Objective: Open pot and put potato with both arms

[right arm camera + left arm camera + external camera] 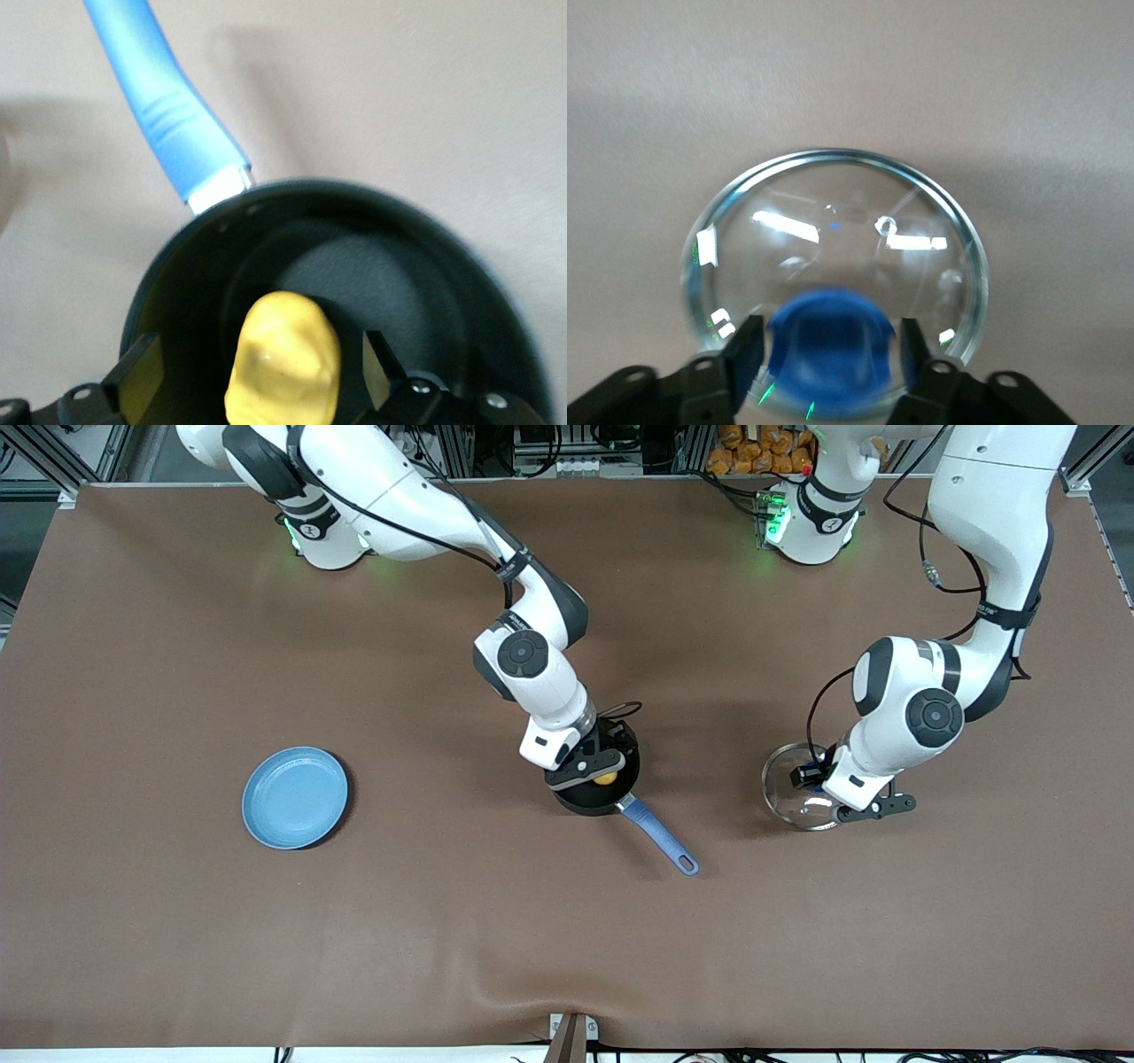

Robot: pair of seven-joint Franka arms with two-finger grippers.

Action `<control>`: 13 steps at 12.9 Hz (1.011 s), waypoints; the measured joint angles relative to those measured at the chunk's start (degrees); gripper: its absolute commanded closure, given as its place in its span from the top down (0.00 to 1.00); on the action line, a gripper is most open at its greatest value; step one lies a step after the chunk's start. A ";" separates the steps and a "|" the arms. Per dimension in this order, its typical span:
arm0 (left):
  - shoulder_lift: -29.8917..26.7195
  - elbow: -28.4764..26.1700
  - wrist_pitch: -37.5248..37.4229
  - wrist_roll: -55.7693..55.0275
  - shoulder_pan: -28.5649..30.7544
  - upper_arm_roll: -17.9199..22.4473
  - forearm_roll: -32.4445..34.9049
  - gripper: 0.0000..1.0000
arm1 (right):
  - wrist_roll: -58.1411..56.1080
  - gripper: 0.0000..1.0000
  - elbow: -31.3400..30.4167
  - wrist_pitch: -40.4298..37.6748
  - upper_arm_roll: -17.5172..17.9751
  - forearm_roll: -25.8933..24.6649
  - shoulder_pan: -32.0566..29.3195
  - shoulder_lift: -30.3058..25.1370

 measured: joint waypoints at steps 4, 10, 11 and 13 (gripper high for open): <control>-4.06 5.18 -4.85 1.25 0.74 -0.01 0.00 1.00 | 0.00 1.00 0.63 -12.42 -0.15 0.00 -3.09 -6.43; -12.00 25.61 -34.11 4.74 0.68 -0.38 0.00 1.00 | -0.24 1.00 0.89 -35.55 -0.42 -0.27 -12.13 -19.01; -12.34 27.88 -36.68 5.00 0.67 -0.41 -0.02 1.00 | -1.57 1.00 0.88 -38.71 -0.49 -0.79 -14.24 -20.25; -13.47 30.31 -39.54 5.17 0.64 -0.48 -0.16 1.00 | -7.20 1.00 0.89 -44.36 -0.67 -1.80 -19.10 -22.30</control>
